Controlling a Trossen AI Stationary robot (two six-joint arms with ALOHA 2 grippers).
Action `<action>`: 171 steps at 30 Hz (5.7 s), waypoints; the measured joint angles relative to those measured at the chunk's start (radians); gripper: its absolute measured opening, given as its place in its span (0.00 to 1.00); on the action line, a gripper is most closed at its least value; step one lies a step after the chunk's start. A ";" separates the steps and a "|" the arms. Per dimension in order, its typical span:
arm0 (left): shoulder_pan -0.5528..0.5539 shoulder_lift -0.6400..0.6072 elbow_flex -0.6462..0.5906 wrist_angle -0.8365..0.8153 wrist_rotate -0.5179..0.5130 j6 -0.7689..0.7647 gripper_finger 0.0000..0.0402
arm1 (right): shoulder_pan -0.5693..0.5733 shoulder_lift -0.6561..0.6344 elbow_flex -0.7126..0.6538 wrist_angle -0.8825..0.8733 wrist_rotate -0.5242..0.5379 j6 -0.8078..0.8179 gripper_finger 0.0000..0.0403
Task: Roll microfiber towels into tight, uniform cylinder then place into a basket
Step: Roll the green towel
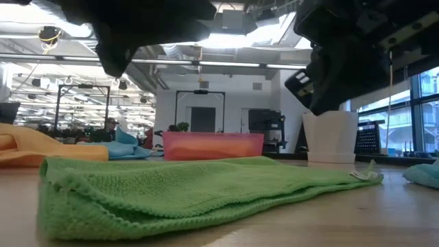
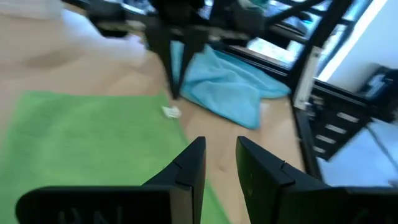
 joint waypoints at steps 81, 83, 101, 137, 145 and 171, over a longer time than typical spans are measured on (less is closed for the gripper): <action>0.101 0.138 0.002 0.316 0.246 0.002 0.20 | 0.088 0.031 0.002 0.108 -0.069 0.043 0.01; 0.103 0.138 0.002 0.316 0.246 0.003 0.20 | 0.090 0.031 0.002 0.108 -0.069 0.054 0.01; 0.240 0.138 0.000 0.028 0.374 -0.032 0.20 | 0.126 0.113 0.002 -0.077 0.060 0.290 0.01; 0.221 0.139 0.284 -0.186 0.526 0.211 0.20 | -0.051 0.126 0.000 -0.220 0.436 0.240 0.01; 0.185 0.139 0.312 -0.196 0.449 0.315 0.20 | -0.065 0.128 -0.002 -0.206 0.668 0.205 0.01; 0.204 0.139 0.312 -0.240 0.447 0.340 0.20 | 0.003 0.051 -0.003 -0.443 0.398 0.348 0.01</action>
